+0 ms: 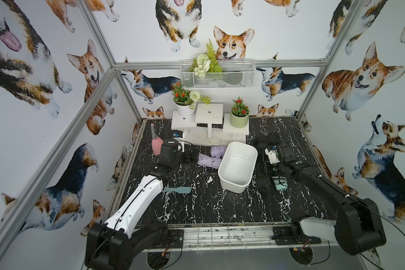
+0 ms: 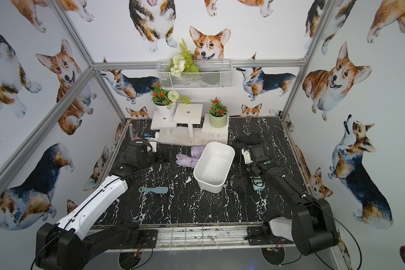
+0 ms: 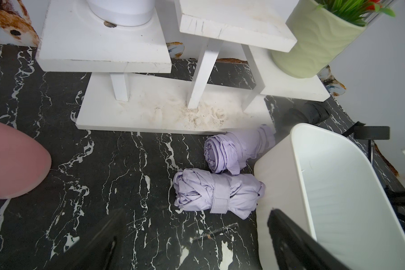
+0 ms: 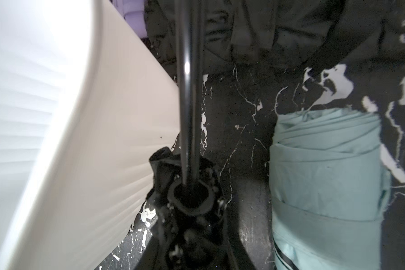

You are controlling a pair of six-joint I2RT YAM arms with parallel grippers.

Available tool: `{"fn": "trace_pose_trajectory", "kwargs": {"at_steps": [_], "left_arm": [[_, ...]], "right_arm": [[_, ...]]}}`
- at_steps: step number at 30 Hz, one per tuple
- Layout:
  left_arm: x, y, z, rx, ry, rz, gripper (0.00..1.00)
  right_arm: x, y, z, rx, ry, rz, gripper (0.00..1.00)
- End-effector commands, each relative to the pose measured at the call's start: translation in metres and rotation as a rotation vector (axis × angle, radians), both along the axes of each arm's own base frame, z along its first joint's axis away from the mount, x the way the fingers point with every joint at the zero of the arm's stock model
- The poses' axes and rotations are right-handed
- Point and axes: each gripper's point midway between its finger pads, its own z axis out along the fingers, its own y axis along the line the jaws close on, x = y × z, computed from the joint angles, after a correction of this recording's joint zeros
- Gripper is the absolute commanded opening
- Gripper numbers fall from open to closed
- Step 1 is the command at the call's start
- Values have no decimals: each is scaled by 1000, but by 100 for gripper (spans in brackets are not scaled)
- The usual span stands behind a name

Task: Put the umbrella into the storage box
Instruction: Pick up the umbrella from the center of the board, then adjust the umbrella.

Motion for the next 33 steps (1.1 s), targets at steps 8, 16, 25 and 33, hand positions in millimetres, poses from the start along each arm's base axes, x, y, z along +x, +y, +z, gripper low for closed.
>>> {"fn": "trace_pose_trajectory", "kwargs": {"at_steps": [8, 16, 25, 33], "left_arm": [[-1, -32, 60, -212, -95, -121, 100], [-36, -82, 111, -397, -228, -487, 100], [-65, -135, 99, -422, -242, -814, 100], [-98, -168, 105, -477, -276, -994, 100]], "right_arm": [[-4, 6, 116, 120, -375, 47, 13], [-14, 61, 220, 447, -561, 269, 11], [-44, 116, 263, 635, -489, 489, 11], [-50, 122, 269, 693, -451, 511, 11]]}}
